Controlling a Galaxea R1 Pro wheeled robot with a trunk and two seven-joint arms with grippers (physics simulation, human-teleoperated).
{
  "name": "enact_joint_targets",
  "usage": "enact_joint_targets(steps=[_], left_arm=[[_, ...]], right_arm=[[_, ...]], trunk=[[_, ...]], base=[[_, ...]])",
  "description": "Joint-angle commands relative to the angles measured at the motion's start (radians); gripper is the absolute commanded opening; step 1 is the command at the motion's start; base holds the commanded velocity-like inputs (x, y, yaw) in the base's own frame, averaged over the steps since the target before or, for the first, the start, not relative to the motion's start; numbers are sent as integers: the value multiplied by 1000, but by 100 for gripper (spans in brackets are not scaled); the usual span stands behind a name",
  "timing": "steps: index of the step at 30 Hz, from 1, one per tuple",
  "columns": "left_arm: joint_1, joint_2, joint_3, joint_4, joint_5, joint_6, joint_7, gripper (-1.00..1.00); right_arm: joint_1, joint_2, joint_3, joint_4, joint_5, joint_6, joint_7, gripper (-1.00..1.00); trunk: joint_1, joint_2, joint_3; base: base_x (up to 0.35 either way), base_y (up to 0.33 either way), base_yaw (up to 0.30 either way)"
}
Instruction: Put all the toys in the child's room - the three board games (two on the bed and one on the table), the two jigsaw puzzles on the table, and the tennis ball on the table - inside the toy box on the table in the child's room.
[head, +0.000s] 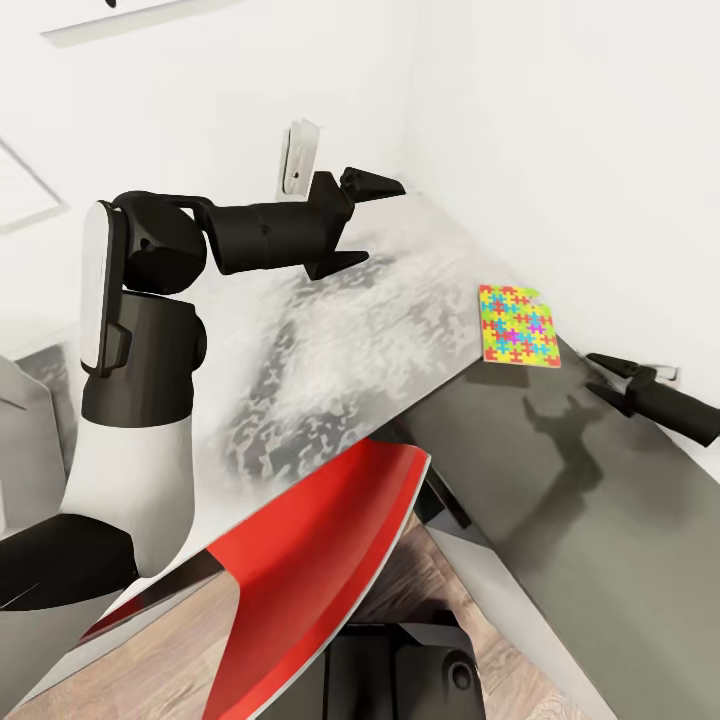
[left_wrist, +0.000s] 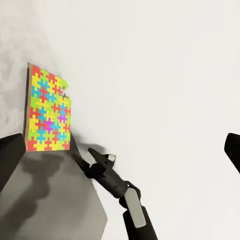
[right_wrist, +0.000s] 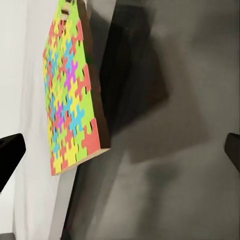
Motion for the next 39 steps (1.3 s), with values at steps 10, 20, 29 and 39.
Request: enact_joint_targets(steps=[10, 20, 29, 39], left_arm=[[-1, -1, 1, 0, 8, 2, 10, 100], [0, 0, 0, 0, 8, 2, 10, 100], [2, 0, -2, 0, 8, 2, 10, 100], [2, 0, -4, -1, 8, 2, 10, 100]], right_arm=[[-10, -11, -14, 2, 1, 5, 1, 100], [-13, -21, -17, 3, 1, 2, 0, 100], [-14, -23, -19, 9, 1, -2, -4, 100], [-14, -23, -28, 13, 1, -4, -5, 100]], trunk=[[1, -2, -1], [1, -2, -1], [1, -2, -1], [1, -2, -1]], base=[[0, 0, 11], [0, 0, 2], [0, 0, 0], [0, 0, 11]])
